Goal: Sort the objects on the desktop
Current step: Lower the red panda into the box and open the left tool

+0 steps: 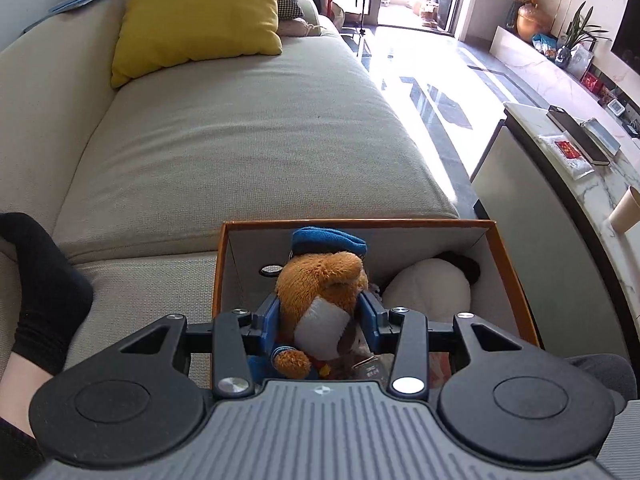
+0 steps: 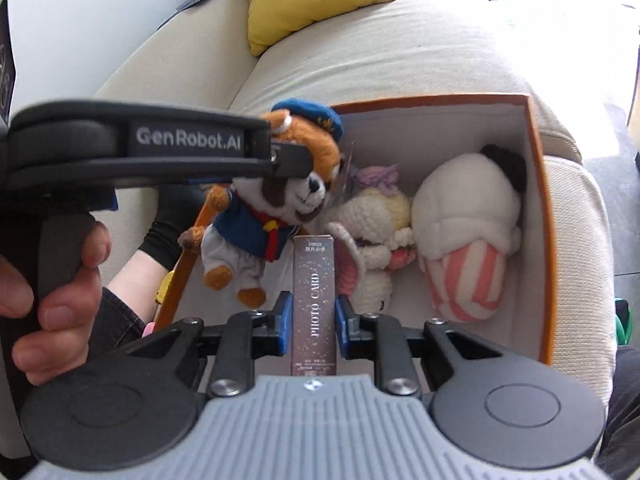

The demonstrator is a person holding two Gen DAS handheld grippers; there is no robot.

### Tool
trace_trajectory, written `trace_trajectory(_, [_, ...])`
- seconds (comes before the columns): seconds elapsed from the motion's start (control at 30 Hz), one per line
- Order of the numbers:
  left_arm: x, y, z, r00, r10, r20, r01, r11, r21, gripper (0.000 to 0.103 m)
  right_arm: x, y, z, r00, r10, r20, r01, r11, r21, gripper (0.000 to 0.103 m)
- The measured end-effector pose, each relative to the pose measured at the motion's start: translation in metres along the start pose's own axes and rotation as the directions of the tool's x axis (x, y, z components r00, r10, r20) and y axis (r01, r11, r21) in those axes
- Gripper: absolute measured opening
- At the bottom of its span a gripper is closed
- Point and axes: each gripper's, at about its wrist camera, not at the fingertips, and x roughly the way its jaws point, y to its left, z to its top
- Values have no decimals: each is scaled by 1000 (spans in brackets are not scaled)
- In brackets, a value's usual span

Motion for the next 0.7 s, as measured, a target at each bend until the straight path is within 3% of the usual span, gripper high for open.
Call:
trace_trajectory(0.13, [15, -5, -6, 996, 89, 23, -89, 996, 15, 49, 3, -1, -2, 1000, 4, -10, -4, 1000, 4, 23])
trace_trajectory(0.33, [40, -6, -6, 985, 160, -63, -157, 986, 53, 52, 14, -7, -4, 1000, -9, -20, 9, 1000, 3, 23])
trace_trajectory(0.63, [-1, 12, -8, 999, 13, -29, -13, 1000, 12, 56, 13, 3, -8, 1000, 1, -15, -1, 1000, -13, 23])
trace_trajectory(0.7, [-9, 12, -10, 1000, -7, -26, 8, 999, 40, 38, 9, 8, -6, 1000, 10, -1, -10, 1000, -21, 23])
